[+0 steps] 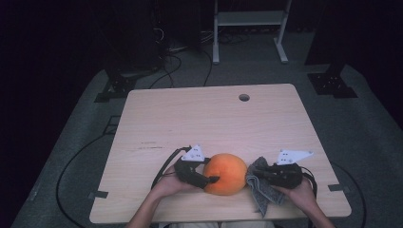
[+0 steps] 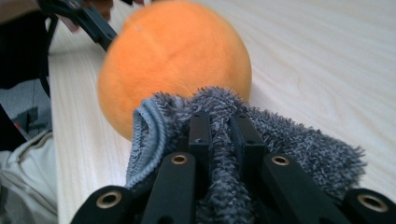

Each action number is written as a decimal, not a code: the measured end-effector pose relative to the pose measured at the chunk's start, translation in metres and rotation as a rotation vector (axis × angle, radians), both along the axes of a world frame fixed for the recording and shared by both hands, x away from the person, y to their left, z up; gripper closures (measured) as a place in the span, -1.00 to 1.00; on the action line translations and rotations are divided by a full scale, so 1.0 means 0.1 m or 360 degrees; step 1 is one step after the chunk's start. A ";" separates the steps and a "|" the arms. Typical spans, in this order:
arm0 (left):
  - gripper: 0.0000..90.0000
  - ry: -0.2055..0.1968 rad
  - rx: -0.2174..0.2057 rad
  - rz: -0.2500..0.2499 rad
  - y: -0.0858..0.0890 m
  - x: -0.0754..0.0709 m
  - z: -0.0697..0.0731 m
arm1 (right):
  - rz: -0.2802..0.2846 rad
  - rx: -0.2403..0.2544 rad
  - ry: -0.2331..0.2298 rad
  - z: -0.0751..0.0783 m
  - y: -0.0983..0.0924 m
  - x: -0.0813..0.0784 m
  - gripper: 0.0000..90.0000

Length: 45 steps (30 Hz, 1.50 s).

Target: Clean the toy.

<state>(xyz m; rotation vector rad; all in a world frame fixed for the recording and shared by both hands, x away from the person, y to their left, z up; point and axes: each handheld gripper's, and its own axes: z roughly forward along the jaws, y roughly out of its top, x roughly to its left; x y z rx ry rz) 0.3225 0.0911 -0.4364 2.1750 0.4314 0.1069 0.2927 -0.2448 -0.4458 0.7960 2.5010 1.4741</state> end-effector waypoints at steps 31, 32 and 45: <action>-0.30 -0.0044 0.0028 -0.0099 -0.21 -0.05 0.19 | 0.0236 -0.0166 -0.0379 0.84 0.55 -0.10 0.78; -0.30 -0.0040 0.0022 -0.0094 -0.22 -0.04 0.20 | 0.0272 -0.0171 -0.0366 0.86 0.60 -0.09 0.78; -0.27 -0.0152 0.0104 -0.0115 -0.30 -0.14 0.17 | 0.0259 -0.0404 -0.0280 0.80 0.87 0.18 0.79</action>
